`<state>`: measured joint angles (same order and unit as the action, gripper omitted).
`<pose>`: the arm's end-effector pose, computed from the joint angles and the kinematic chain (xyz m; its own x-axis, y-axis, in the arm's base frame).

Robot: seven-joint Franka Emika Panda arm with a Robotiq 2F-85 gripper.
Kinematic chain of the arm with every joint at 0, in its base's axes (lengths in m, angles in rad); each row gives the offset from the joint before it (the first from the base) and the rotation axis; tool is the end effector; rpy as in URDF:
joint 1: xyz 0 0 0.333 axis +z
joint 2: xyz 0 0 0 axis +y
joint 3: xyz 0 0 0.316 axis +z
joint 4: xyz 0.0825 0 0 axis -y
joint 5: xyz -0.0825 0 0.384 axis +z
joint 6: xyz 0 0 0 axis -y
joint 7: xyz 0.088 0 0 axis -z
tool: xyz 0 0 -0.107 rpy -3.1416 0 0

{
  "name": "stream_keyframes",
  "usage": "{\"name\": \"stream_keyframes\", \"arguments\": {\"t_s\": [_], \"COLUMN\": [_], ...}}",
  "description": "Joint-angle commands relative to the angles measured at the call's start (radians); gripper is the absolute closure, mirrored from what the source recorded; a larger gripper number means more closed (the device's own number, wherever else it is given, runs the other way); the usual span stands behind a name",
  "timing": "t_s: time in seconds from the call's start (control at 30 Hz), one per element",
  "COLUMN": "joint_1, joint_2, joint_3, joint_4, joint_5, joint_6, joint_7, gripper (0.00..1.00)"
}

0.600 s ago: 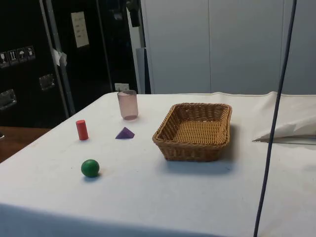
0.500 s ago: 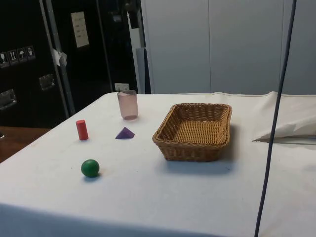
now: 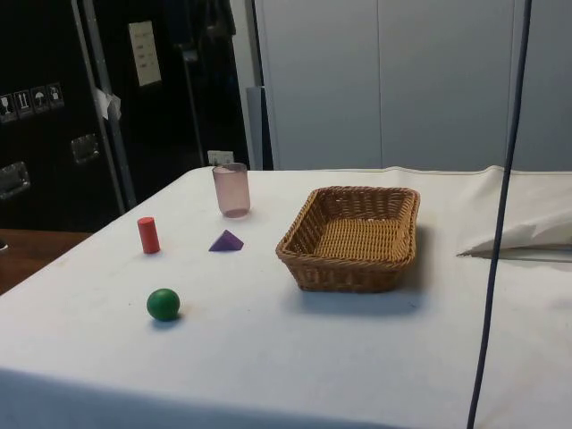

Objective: Pick up the triangular block and place it into the basket.

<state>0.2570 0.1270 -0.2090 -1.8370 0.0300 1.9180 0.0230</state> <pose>0.5898 0.0347 0.4557 0.9990 0.0152 -0.0431 0.0152 -0.9999 -0.0005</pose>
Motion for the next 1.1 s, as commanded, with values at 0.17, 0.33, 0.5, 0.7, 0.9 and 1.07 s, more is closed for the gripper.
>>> {"name": "stream_keyframes", "arguments": {"t_s": [0.17, 0.33, 0.5, 0.7, 0.9, 1.07], "joint_1": [0.006, 0.008, 0.008, 0.002, 0.000, -0.005], "joint_2": [0.019, 0.027, 0.038, 0.059, 0.076, 0.098], "joint_3": [0.033, 0.049, 0.069, 0.065, 0.050, 0.035], "joint_4": [-0.008, -0.019, -0.041, -0.065, -0.077, -0.098], "joint_5": [-0.022, -0.027, -0.033, -0.040, -0.042, -0.038], "joint_6": [0.049, 0.080, 0.129, 0.184, 0.217, 0.267], "joint_7": [0.055, 0.076, 0.103, 0.093, 0.060, 0.016], "gripper": [0.00, 0.00, 0.00, 0.00, 0.00, 0.00]}}
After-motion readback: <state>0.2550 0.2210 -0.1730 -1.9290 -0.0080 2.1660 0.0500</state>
